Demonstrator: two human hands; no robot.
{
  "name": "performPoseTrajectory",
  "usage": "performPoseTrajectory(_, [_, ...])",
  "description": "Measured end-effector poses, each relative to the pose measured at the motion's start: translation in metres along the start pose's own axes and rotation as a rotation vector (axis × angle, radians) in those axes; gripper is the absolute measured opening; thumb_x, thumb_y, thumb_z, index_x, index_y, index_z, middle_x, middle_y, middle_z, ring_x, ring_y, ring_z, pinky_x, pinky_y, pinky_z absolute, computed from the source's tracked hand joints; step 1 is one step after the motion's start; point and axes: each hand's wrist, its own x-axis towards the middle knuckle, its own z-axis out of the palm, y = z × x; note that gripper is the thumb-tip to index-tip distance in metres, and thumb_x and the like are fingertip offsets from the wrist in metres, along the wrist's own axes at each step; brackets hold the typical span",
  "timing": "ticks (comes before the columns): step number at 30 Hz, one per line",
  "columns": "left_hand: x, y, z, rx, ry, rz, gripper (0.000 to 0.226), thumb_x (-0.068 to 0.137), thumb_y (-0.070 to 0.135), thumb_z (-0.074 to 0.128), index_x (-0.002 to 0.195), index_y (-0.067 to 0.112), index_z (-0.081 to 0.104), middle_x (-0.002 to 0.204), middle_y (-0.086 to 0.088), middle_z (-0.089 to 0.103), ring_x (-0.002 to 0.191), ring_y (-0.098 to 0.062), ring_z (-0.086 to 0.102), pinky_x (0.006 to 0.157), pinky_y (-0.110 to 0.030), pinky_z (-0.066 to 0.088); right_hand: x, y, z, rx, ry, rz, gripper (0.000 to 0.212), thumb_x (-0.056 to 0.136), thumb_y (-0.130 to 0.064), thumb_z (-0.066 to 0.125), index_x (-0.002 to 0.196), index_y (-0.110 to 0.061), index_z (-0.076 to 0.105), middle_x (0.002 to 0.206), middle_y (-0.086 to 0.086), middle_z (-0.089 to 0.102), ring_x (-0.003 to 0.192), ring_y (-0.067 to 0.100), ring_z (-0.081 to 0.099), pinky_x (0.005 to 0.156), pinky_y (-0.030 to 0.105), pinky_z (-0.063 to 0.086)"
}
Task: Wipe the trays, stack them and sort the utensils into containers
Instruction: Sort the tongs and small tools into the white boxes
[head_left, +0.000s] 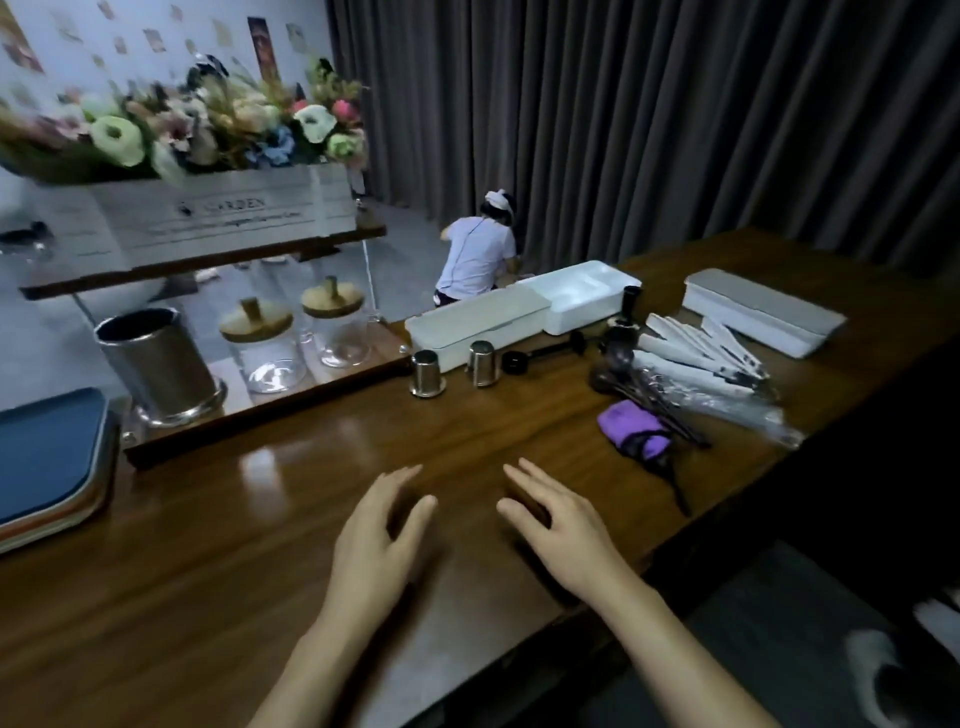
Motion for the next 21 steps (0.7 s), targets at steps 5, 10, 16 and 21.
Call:
performPoseTrajectory(5, [0.006,0.039,0.071,-0.050,-0.030,0.007,0.053,0.090,0.063,0.053,0.137,0.039,0.058,0.141,0.019,0.058,0.140,-0.007,0.046,0.114,-0.040,0.041,-0.006,0.050,-0.054,-0.024,0.029,0.031,0.057,0.090,-0.065,0.055,0.142,-0.042,0.053,0.156,-0.017,0.039,0.143,-0.004,0.032,0.116,0.018,0.026])
performPoseTrajectory(10, [0.024,0.055,0.112,-0.064,-0.054,0.001,0.051,0.089,0.064,0.054,0.136,0.043,0.057,0.142,0.019,0.058,0.140,-0.008,0.047,0.114,-0.045,0.042,0.003,0.077,-0.082,-0.011,0.034,0.046,0.056,0.091,-0.063,0.057,0.143,-0.042,0.052,0.156,-0.019,0.039,0.142,-0.008,0.030,0.109,0.003,0.017])
performPoseTrajectory(16, [0.063,0.071,0.143,-0.082,-0.054,0.039,0.053,0.089,0.063,0.054,0.138,0.041,0.058,0.143,0.019,0.058,0.141,-0.008,0.045,0.114,-0.047,0.041,0.025,0.084,-0.106,0.026,0.036,0.052,0.059,0.089,-0.067,0.054,0.144,-0.047,0.047,0.156,-0.026,0.033,0.141,-0.014,0.026,0.103,-0.003,0.013])
performPoseTrajectory(21, [0.085,0.076,0.165,-0.060,-0.067,0.054,0.046,0.095,0.060,0.058,0.137,0.041,0.057,0.142,0.021,0.058,0.140,-0.005,0.046,0.113,-0.046,0.043,0.037,0.089,-0.117,0.067,-0.013,0.006,0.067,0.085,-0.076,0.049,0.146,-0.048,0.045,0.156,-0.028,0.032,0.139,-0.019,0.023,0.115,0.012,0.021])
